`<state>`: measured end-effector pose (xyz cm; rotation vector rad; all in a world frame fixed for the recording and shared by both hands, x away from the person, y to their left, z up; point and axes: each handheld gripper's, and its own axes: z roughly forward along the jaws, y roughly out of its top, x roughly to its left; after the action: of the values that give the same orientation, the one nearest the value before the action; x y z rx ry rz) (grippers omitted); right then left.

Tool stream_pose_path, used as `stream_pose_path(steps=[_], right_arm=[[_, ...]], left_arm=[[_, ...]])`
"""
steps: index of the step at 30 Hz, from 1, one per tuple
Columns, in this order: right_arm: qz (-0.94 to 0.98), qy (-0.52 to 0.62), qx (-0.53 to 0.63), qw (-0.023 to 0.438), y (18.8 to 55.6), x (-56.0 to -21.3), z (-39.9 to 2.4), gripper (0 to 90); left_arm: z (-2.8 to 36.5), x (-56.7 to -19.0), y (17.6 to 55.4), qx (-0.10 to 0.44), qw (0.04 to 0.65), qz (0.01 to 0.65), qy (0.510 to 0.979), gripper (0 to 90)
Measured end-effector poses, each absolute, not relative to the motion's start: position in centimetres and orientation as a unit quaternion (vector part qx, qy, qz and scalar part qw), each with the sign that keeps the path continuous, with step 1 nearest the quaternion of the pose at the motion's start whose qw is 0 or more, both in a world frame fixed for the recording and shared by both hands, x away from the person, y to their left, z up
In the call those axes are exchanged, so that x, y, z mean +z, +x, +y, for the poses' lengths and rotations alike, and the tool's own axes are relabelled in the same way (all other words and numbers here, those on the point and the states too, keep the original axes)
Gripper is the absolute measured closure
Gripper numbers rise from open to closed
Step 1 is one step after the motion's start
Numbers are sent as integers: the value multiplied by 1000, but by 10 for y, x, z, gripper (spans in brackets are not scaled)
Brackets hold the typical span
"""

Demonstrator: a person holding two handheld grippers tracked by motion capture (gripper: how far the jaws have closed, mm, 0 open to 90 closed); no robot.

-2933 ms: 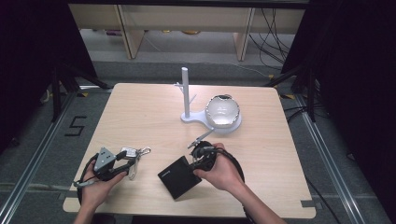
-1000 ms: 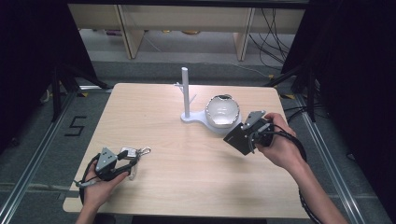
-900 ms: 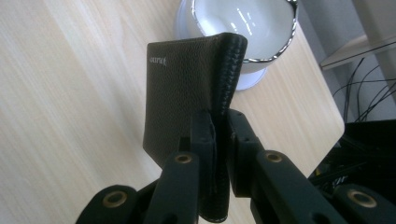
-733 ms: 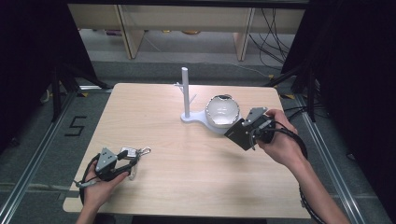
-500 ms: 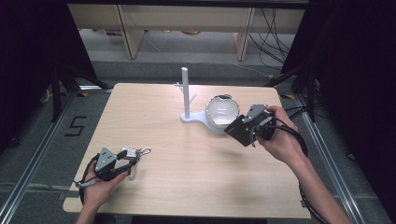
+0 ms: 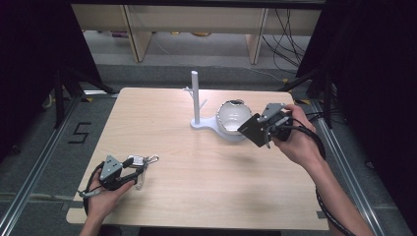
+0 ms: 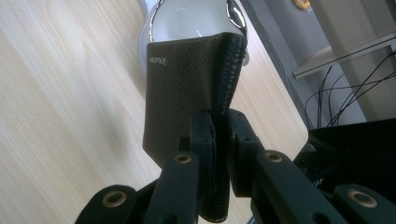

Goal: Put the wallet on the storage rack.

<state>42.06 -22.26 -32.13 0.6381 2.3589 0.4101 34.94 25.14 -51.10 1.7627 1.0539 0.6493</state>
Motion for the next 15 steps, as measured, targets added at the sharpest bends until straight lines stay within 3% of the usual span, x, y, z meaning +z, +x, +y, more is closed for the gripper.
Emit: stream_pose_path(steps=[15], right_arm=[[890, 241, 161, 351, 430, -308, -223, 836]], left_arm=[[253, -511, 349, 266, 473, 430, 721, 464]])
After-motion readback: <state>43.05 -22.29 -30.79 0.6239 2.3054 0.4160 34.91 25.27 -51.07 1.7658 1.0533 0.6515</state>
